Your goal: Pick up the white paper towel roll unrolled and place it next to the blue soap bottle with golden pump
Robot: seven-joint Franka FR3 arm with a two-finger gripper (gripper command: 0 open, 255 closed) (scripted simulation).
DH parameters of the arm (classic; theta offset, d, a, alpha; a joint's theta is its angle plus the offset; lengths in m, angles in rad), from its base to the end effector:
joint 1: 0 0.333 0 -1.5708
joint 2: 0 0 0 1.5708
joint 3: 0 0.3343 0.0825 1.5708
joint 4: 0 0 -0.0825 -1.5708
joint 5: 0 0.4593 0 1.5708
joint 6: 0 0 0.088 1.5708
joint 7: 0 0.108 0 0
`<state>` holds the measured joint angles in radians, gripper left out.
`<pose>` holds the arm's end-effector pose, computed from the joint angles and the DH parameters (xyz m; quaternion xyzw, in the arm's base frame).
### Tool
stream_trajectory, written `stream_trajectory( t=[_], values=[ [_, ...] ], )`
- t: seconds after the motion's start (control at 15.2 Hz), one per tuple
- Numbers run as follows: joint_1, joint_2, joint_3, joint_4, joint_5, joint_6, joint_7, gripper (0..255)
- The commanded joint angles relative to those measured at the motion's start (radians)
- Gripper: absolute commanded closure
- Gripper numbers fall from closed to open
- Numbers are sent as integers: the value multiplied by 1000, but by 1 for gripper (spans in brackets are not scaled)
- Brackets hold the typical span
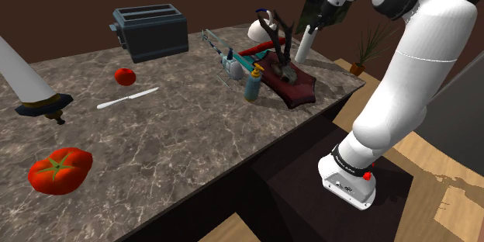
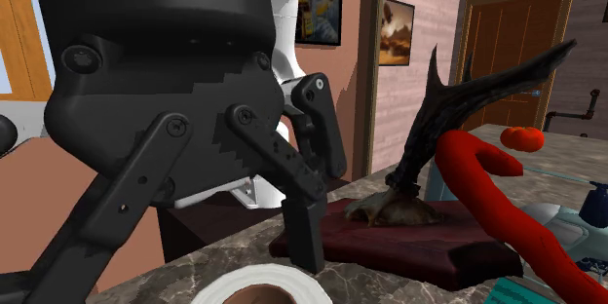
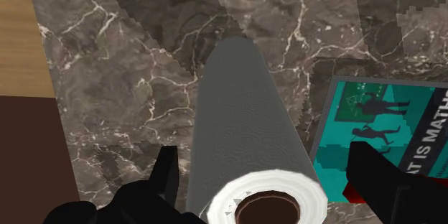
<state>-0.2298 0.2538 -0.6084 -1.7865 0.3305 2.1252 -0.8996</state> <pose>0.5008 -0.4969 0.4317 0.9943 -0.0346 0.1010 0.0041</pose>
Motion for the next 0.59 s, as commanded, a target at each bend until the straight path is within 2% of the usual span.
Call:
stream_trajectory(
  t=[0.0,0.26,0.33,0.53],
  values=[
    [-1,1,0,-1,1,2,-1,0],
    [-1,1,0,-1,1,2,-1,0],
    [-1,1,0,-1,1,2,-1,255],
    [-1,1,0,-1,1,2,-1,255]
  ],
)
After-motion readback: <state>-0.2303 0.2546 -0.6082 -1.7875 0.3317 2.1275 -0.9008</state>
